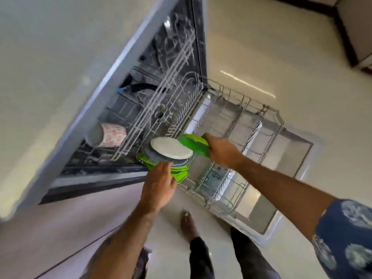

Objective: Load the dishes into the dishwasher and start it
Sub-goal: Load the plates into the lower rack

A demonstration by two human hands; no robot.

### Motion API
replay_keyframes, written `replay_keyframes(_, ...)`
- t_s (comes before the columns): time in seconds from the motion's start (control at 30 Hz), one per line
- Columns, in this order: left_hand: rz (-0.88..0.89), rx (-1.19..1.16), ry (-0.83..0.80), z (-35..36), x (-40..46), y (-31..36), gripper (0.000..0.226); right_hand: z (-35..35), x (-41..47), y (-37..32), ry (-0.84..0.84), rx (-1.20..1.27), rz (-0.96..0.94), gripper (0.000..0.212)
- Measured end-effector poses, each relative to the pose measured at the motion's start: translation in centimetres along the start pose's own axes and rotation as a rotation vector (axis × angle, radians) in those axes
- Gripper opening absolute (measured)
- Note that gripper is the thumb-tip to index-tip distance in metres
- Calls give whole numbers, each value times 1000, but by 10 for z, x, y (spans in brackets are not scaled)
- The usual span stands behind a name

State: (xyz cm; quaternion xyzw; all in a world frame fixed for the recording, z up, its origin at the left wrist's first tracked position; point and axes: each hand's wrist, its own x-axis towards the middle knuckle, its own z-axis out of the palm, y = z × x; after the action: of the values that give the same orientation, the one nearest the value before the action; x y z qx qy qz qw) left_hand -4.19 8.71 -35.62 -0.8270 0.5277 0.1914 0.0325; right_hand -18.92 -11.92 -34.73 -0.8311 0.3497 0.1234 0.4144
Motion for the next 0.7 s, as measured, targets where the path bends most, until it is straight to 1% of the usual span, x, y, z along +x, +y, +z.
replay_keyframes(0.07,-16,20,36,27,31,-16,55,20,40,11,50,-65,-73,36)
replay_keyframes(0.13,-33,99,54,45,50,-27,58,36,67,11,103,-168,-139,37)
replay_keyframes(0.23,-91,264,37,69,64,-35,67,64,100,5,163,-286,-236,40)
replay_keyframes(0.33,-120,329,27,88,66,-47,68,93,122,-9,229,-399,-306,42)
replay_keyframes(0.4,-135,328,25,96,65,-52,70,111,134,-19,293,-470,-356,52)
replay_keyframes(0.43,-135,321,35,98,64,-54,71,120,140,-25,296,-504,-376,58)
replay_keyframes(0.47,-128,310,48,98,64,-56,71,127,144,-30,290,-532,-395,59)
replay_keyframes(0.57,-108,295,74,99,62,-59,70,147,158,-42,268,-602,-443,44)
replay_keyframes(0.63,-116,285,80,99,60,-59,68,158,162,-43,182,-626,-396,47)
replay_keyframes(0.7,-131,275,62,99,59,-57,66,162,165,-42,123,-595,-340,48)
